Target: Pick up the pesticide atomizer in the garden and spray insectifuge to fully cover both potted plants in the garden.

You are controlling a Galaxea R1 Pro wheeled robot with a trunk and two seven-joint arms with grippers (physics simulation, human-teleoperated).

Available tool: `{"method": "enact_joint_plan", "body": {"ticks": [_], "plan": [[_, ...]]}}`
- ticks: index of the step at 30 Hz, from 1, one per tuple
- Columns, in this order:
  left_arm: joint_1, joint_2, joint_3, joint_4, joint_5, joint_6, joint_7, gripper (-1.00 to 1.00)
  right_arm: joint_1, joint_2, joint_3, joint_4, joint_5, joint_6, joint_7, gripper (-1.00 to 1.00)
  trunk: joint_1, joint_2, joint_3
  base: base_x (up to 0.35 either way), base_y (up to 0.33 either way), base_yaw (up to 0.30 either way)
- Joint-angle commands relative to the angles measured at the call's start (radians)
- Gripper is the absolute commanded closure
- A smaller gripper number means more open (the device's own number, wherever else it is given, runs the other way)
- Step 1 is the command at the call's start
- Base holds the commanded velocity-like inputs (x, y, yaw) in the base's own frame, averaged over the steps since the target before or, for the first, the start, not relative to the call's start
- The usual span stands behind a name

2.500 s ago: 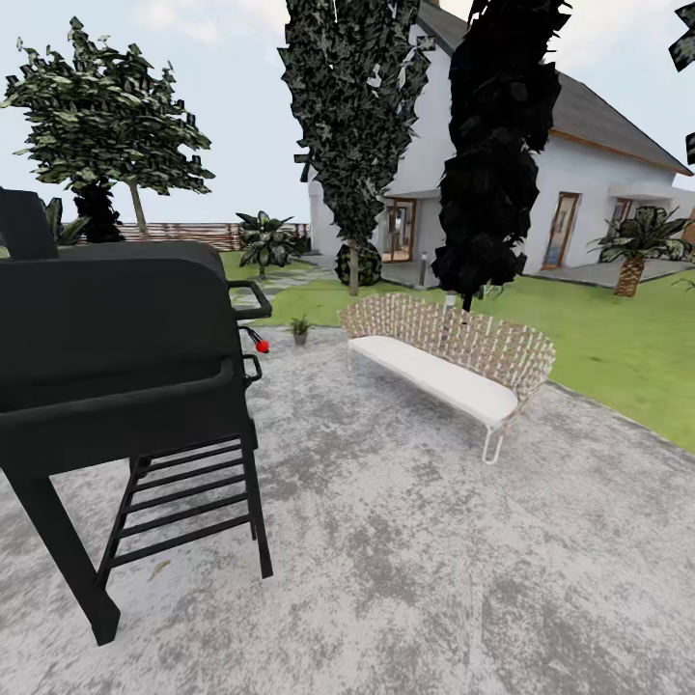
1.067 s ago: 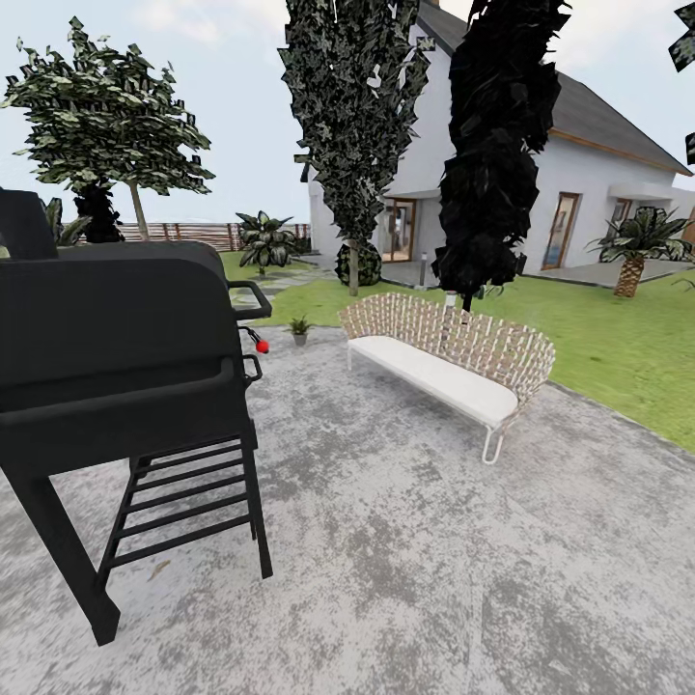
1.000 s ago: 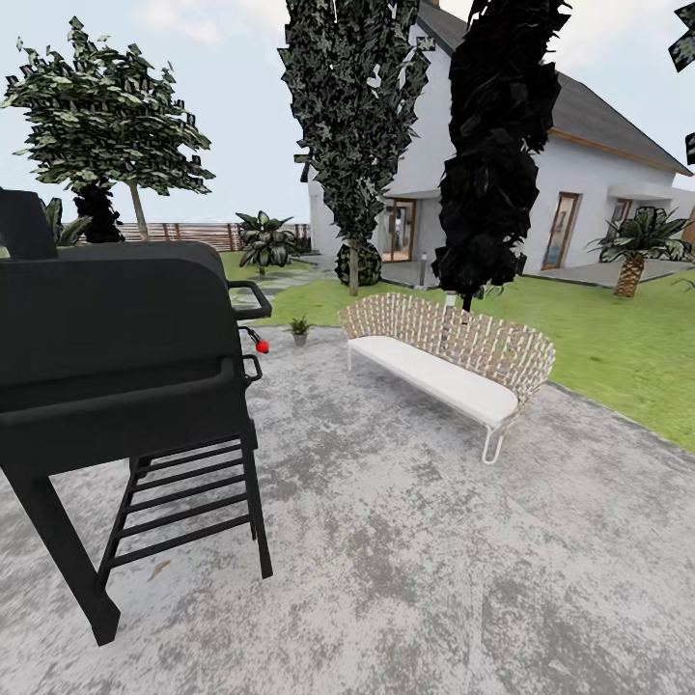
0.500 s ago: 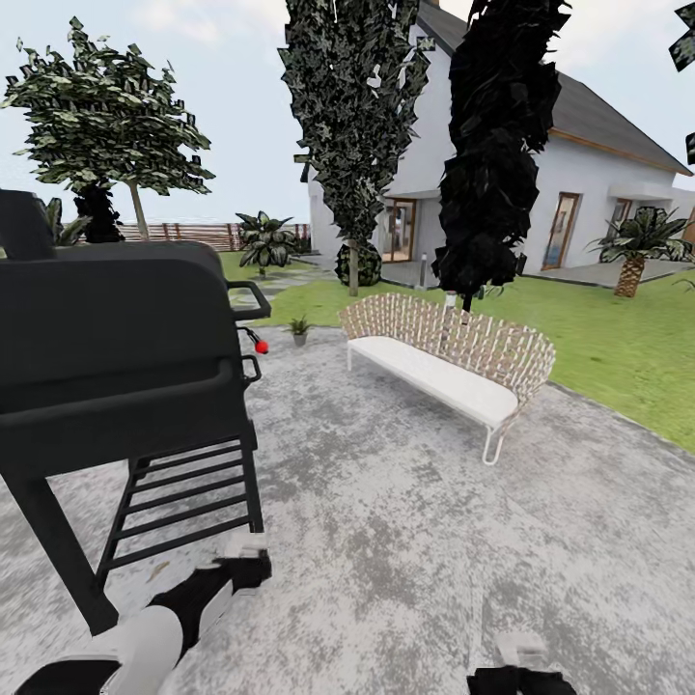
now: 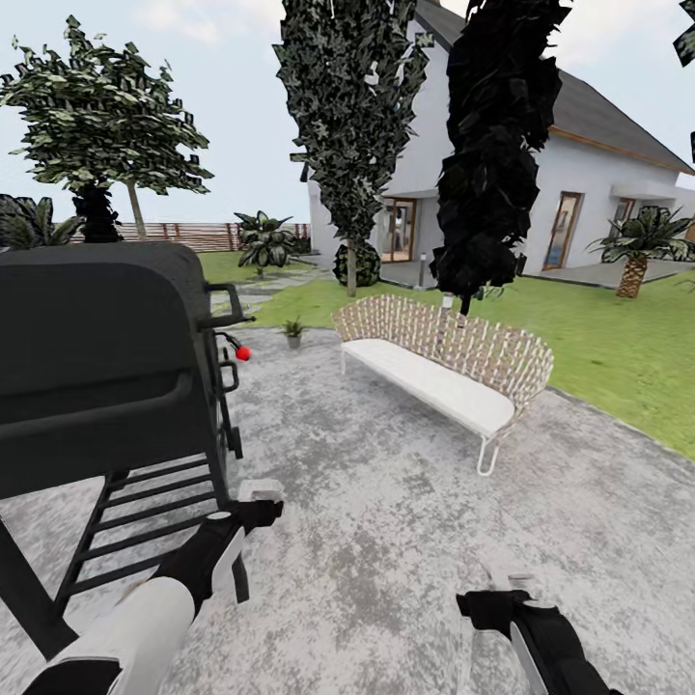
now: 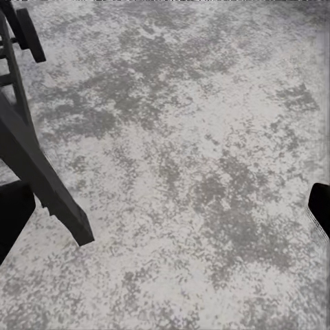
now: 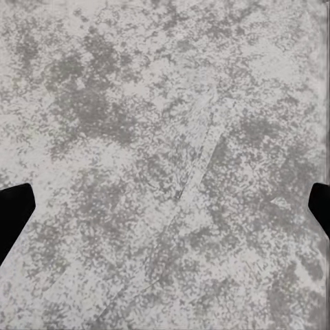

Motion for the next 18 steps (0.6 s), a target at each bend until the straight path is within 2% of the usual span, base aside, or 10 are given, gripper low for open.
{"method": "enact_joint_plan", "body": {"ticks": [1, 18], "plan": [[0.000, 0.000, -0.001, -0.003, 0.001, 0.007, 0.000, -1.00, -0.001, 0.000, 0.000, -0.004, -0.001, 0.006, 0.000, -1.00, 0.000, -0.001, -0.002, 0.231, -0.261, 0.106], [0.000, 0.000, 0.001, -0.004, 0.002, 0.008, -0.001, -1.00, -0.001, 0.005, 0.006, -0.008, 0.001, 0.008, -0.006, -1.00, 0.000, -0.001, -0.015, 0.240, -0.264, 0.207]]}}
